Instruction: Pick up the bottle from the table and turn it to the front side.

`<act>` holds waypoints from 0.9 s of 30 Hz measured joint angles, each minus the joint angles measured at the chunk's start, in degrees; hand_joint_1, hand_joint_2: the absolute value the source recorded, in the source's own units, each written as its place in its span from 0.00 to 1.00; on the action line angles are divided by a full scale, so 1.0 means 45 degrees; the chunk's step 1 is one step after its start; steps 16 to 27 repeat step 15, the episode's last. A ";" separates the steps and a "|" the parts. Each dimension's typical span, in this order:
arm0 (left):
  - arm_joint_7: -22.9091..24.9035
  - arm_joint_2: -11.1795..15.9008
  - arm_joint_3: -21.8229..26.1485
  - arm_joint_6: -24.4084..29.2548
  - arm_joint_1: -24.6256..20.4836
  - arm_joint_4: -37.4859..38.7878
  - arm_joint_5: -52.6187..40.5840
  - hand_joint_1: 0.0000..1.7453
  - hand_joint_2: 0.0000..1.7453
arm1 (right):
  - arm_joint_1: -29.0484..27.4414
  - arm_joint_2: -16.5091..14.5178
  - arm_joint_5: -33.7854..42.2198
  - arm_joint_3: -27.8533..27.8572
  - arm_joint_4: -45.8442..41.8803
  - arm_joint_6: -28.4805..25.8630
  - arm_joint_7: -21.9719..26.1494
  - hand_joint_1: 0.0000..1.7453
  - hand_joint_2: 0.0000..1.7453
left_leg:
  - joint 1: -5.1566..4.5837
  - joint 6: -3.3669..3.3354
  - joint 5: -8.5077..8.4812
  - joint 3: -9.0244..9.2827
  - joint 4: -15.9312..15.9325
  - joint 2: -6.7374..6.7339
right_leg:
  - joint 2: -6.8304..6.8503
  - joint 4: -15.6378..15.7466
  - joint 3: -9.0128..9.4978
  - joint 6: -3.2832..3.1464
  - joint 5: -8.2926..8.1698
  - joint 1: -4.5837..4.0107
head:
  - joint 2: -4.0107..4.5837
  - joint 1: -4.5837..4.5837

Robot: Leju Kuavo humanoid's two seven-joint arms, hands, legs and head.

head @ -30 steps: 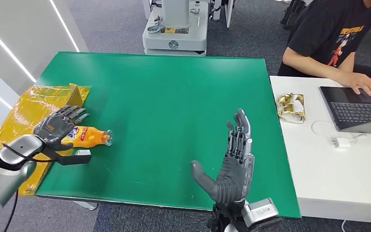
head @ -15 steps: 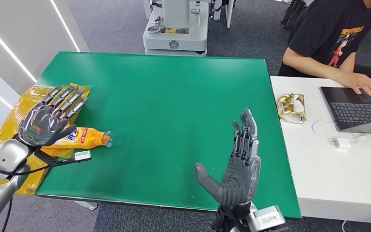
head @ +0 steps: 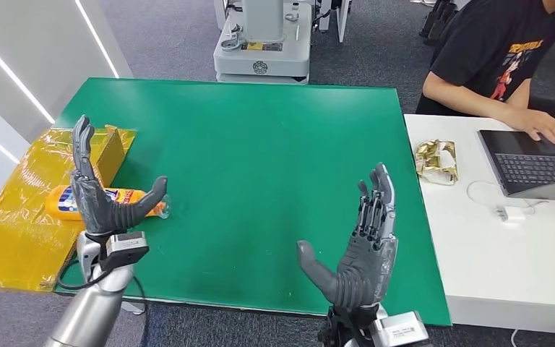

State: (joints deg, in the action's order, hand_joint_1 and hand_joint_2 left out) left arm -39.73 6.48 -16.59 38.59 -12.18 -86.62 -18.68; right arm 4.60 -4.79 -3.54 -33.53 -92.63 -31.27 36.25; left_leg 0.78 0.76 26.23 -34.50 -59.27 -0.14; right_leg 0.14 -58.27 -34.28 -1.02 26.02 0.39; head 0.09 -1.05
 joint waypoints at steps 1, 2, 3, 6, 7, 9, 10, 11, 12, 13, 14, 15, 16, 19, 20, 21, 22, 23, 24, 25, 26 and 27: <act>-0.0036 -0.0389 -0.0110 -0.0239 0.0075 -0.0039 0.0792 0.00 1.00 | -0.0003 0.0001 -0.0008 0.0001 0.0000 -0.0033 0.0018 0.00 1.00 | -0.0001 -0.0004 0.0002 0.0000 -0.0001 0.0001 | 0.0000 0.0002 -0.0001 0.0001 0.0000 0.0000 | 0.0000 0.0000; -0.0059 -0.0710 -0.0251 -0.0556 0.0149 -0.0086 0.1695 0.00 1.00 | -0.0009 0.0002 -0.0018 0.0001 -0.0001 -0.0061 0.0046 0.00 1.00 | -0.0002 -0.0008 0.0005 0.0001 -0.0002 0.0001 | 0.0000 0.0004 -0.0001 0.0001 0.0000 0.0001 | 0.0000 0.0000; -0.0075 -0.1004 -0.0403 -0.0943 0.0232 -0.0139 0.2724 0.00 1.00 | -0.0017 0.0004 -0.0031 0.0002 -0.0004 -0.0091 0.0078 0.00 1.00 | -0.0002 -0.0011 0.0007 0.0001 -0.0003 0.0000 | 0.0000 0.0004 -0.0002 0.0001 0.0000 0.0002 | 0.0000 -0.0002; 0.0026 -0.1908 -0.0839 -0.2812 0.0592 -0.0258 0.6163 0.00 1.00 | -0.0061 0.0004 -0.0184 0.0027 -0.0032 -0.0185 0.0131 0.00 1.00 | -0.0001 -0.0019 0.0013 0.0000 -0.0004 -0.0001 | 0.0000 0.0005 -0.0004 0.0003 0.0002 0.0005 | 0.0000 -0.0004; 0.0068 -0.2229 -0.0971 -0.3485 0.0732 -0.0275 0.7177 0.00 1.00 | -0.0077 0.0002 -0.0299 0.0040 -0.0056 -0.0209 0.0086 0.00 1.00 | 0.0000 -0.0020 0.0013 -0.0001 -0.0004 -0.0003 | -0.0002 0.0005 -0.0005 0.0004 0.0003 0.0004 | 0.0000 -0.0004; 0.0064 -0.2799 -0.1182 -0.4277 0.0931 -0.0275 0.8267 0.00 1.00 | -0.0107 0.0000 -0.0634 0.0067 -0.0152 -0.0220 -0.0131 0.00 1.00 | 0.0001 -0.0020 0.0014 -0.0003 -0.0003 -0.0010 | -0.0010 0.0005 -0.0008 0.0004 0.0003 0.0004 | 0.0000 -0.0001; 0.0047 -0.3000 -0.1246 -0.4441 0.0974 -0.0263 0.8447 0.00 1.00 | -0.0123 0.0000 -0.0803 0.0086 -0.0216 -0.0219 -0.0266 0.00 1.00 | 0.0000 -0.0021 0.0014 -0.0002 -0.0003 -0.0014 | -0.0013 0.0004 -0.0009 0.0004 0.0003 0.0004 | 0.0000 -0.0002; 0.0032 -0.3165 -0.1299 -0.4528 0.0992 -0.0244 0.8528 0.00 1.00 | -0.0140 -0.0001 -0.0944 0.0108 -0.0277 -0.0216 -0.0377 0.00 1.00 | 0.0001 -0.0021 0.0015 -0.0002 -0.0002 -0.0016 | -0.0015 0.0004 -0.0009 0.0004 0.0003 0.0004 | 0.0000 -0.0002; 0.0024 -0.3292 -0.1334 -0.4575 0.1011 -0.0226 0.8573 0.00 1.00 | -0.0155 -0.0004 -0.1034 0.0130 -0.0325 -0.0215 -0.0452 0.00 1.00 | 0.0001 -0.0021 0.0015 -0.0001 -0.0002 -0.0015 | -0.0014 0.0004 -0.0009 0.0004 0.0003 0.0004 | 0.0000 -0.0004; 0.0023 -0.3390 -0.1352 -0.4623 0.1039 -0.0211 0.8608 0.00 1.00 | -0.0169 -0.0006 -0.1088 0.0151 -0.0366 -0.0215 -0.0499 0.00 1.00 | 0.0002 -0.0021 0.0015 -0.0001 -0.0002 -0.0015 | -0.0014 0.0003 -0.0010 0.0003 0.0004 0.0004 | 0.0000 -0.0005; 0.0023 -0.3488 -0.1363 -0.4659 0.1068 -0.0196 0.8631 0.00 1.00 | -0.0182 -0.0011 -0.1124 0.0171 -0.0401 -0.0215 -0.0522 0.00 1.00 | 0.0002 -0.0021 0.0015 -0.0001 -0.0001 -0.0015 | -0.0014 0.0002 -0.0011 0.0003 0.0004 0.0003 | 0.0000 -0.0005; 0.0023 -0.3531 -0.1367 -0.4679 0.1086 -0.0192 0.8642 0.00 1.00 | -0.0189 -0.0013 -0.1138 0.0179 -0.0418 -0.0215 -0.0530 0.00 1.00 | 0.0003 -0.0021 0.0015 -0.0001 -0.0001 -0.0015 | -0.0014 0.0002 -0.0012 0.0003 0.0004 0.0003 | 0.0000 -0.0005; 0.0023 -0.3531 -0.1367 -0.4679 0.1086 -0.0192 0.8642 0.00 1.00 | -0.0189 -0.0013 -0.1138 0.0179 -0.0418 -0.0215 -0.0530 0.00 1.00 | 0.0003 -0.0021 0.0015 -0.0001 -0.0001 -0.0015 | -0.0014 0.0002 -0.0012 0.0003 0.0004 0.0003 | 0.0000 -0.0005; 0.0023 -0.3531 -0.1367 -0.4679 0.1086 -0.0192 0.8642 0.00 1.00 | -0.0189 -0.0013 -0.1138 0.0179 -0.0418 -0.0215 -0.0530 0.00 1.00 | 0.0003 -0.0021 0.0015 -0.0001 -0.0001 -0.0015 | -0.0014 0.0002 -0.0012 0.0003 0.0004 0.0003 | 0.0000 -0.0005; 0.0023 -0.3531 -0.1367 -0.4679 0.1086 -0.0192 0.8642 0.00 1.00 | -0.0189 -0.0013 -0.1138 0.0179 -0.0418 -0.0215 -0.0530 0.00 1.00 | 0.0003 -0.0021 0.0015 -0.0001 -0.0001 -0.0015 | -0.0014 0.0002 -0.0012 0.0003 0.0004 0.0003 | 0.0000 -0.0005; 0.0023 -0.3531 -0.1367 -0.4679 0.1086 -0.0192 0.8642 0.00 1.00 | -0.0189 -0.0013 -0.1138 0.0179 -0.0418 -0.0215 -0.0530 0.00 1.00 | 0.0003 -0.0021 0.0015 -0.0001 -0.0001 -0.0015 | -0.0014 0.0002 -0.0012 0.0003 0.0004 0.0003 | 0.0000 -0.0005; 0.0023 -0.3531 -0.1367 -0.4679 0.1086 -0.0192 0.8642 0.00 1.00 | -0.0189 -0.0013 -0.1138 0.0179 -0.0418 -0.0215 -0.0530 0.00 1.00 | 0.0003 -0.0021 0.0015 -0.0001 -0.0001 -0.0015 | -0.0014 0.0002 -0.0012 0.0003 0.0004 0.0003 | 0.0000 -0.0005; 0.0023 -0.3531 -0.1367 -0.4679 0.1086 -0.0192 0.8642 0.00 1.00 | -0.0189 -0.0013 -0.1138 0.0179 -0.0418 -0.0215 -0.0530 0.00 1.00 | 0.0003 -0.0021 0.0015 -0.0001 -0.0001 -0.0015 | -0.0014 0.0002 -0.0012 0.0003 0.0004 0.0003 | 0.0000 -0.0005; 0.0023 -0.3531 -0.1367 -0.4679 0.1086 -0.0192 0.8642 0.00 1.00 | -0.0189 -0.0013 -0.1138 0.0179 -0.0418 -0.0215 -0.0530 0.00 1.00 | 0.0003 -0.0021 0.0015 -0.0001 -0.0001 -0.0015 | -0.0014 0.0002 -0.0012 0.0003 0.0004 0.0003 | 0.0000 -0.0005; 0.0023 -0.3531 -0.1367 -0.4679 0.1086 -0.0192 0.8642 0.00 1.00 | -0.0189 -0.0013 -0.1138 0.0179 -0.0418 -0.0215 -0.0530 0.00 1.00 | 0.0003 -0.0021 0.0015 -0.0001 -0.0001 -0.0015 | -0.0014 0.0002 -0.0012 0.0003 0.0004 0.0003 | 0.0000 -0.0005; 0.0023 -0.3531 -0.1367 -0.4679 0.1086 -0.0192 0.8642 0.00 1.00 | -0.0189 -0.0013 -0.1138 0.0179 -0.0418 -0.0215 -0.0530 0.00 1.00 | 0.0003 -0.0021 0.0015 -0.0001 -0.0001 -0.0015 | -0.0014 0.0002 -0.0012 0.0003 0.0004 0.0003 | 0.0000 -0.0005; 0.0023 -0.3531 -0.1367 -0.4679 0.1086 -0.0192 0.8642 0.00 1.00 | -0.0189 -0.0013 -0.1138 0.0179 -0.0418 -0.0215 -0.0530 0.00 1.00 | 0.0003 -0.0021 0.0015 -0.0001 -0.0001 -0.0015 | -0.0014 0.0002 -0.0012 0.0003 0.0004 0.0003 | 0.0000 -0.0005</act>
